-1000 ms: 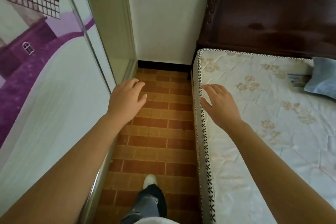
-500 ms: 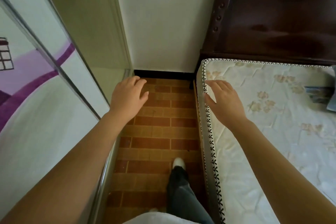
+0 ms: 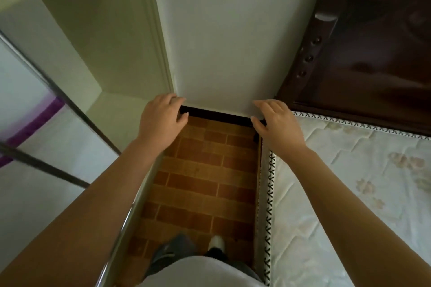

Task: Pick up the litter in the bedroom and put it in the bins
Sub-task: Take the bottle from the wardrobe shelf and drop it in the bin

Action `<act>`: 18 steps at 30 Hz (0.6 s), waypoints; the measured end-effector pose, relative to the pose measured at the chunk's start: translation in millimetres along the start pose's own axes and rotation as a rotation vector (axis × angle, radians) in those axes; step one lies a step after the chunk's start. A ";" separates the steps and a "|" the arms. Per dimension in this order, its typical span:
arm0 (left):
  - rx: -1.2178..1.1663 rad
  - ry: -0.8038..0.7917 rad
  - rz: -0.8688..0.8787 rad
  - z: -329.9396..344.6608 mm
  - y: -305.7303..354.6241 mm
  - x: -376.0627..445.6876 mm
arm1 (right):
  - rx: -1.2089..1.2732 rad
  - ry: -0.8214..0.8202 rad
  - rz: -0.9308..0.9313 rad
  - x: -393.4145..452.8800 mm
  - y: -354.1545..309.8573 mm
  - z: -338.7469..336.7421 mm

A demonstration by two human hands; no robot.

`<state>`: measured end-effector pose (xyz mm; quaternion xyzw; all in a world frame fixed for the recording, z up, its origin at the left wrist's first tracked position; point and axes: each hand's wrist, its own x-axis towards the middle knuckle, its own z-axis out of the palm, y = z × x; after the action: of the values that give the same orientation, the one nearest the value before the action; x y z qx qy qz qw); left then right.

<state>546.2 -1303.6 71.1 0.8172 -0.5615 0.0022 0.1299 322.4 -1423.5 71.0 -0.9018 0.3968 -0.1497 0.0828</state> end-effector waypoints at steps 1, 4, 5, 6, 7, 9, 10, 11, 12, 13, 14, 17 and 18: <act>-0.001 0.001 -0.013 2.7 -0.7 11.2 | 0.003 0.003 -0.016 12.5 4.0 1.1; -0.009 0.017 -0.051 9.7 -3.3 46.6 | 0.006 0.030 -0.072 51.0 17.1 5.0; -0.013 0.019 -0.058 12.0 -4.6 58.3 | 0.011 0.034 -0.081 64.3 21.9 7.1; -0.015 0.021 -0.061 14.4 -6.4 70.1 | 0.015 0.032 -0.085 77.5 26.5 9.4; -0.014 0.023 -0.064 17.4 -8.9 82.8 | 0.017 0.026 -0.087 90.9 30.7 12.0; -0.020 0.025 -0.076 24.2 -16.1 109.5 | 0.018 0.019 -0.093 118.1 37.4 18.3; -0.023 0.026 -0.084 27.7 -20.5 123.7 | 0.018 0.019 -0.098 132.9 40.4 21.6; -0.026 0.027 -0.093 31.3 -25.6 138.7 | 0.018 0.017 -0.105 149.0 43.0 25.4; -0.031 0.028 -0.104 35.3 -31.3 153.5 | 0.017 0.009 -0.110 166.0 45.0 29.3; -0.036 0.026 -0.117 39.3 -37.8 169.0 | 0.014 -0.004 -0.115 184.4 46.2 33.9; -0.040 0.023 -0.129 43.4 -44.5 184.5 | 0.012 -0.018 -0.118 203.5 46.5 38.4; -0.061 0.012 -0.172 51.4 -63.2 232.8 | 0.011 -0.051 -0.146 261.9 42.3 50.7; -0.067 0.009 -0.185 52.5 -68.5 248.7 | 0.006 -0.063 -0.160 280.3 40.3 54.7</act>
<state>693.6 -1520.0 43.2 0.8607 -0.4830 -0.0247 0.1593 492.3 -1656.5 66.0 -0.9346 0.3203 -0.1286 0.0859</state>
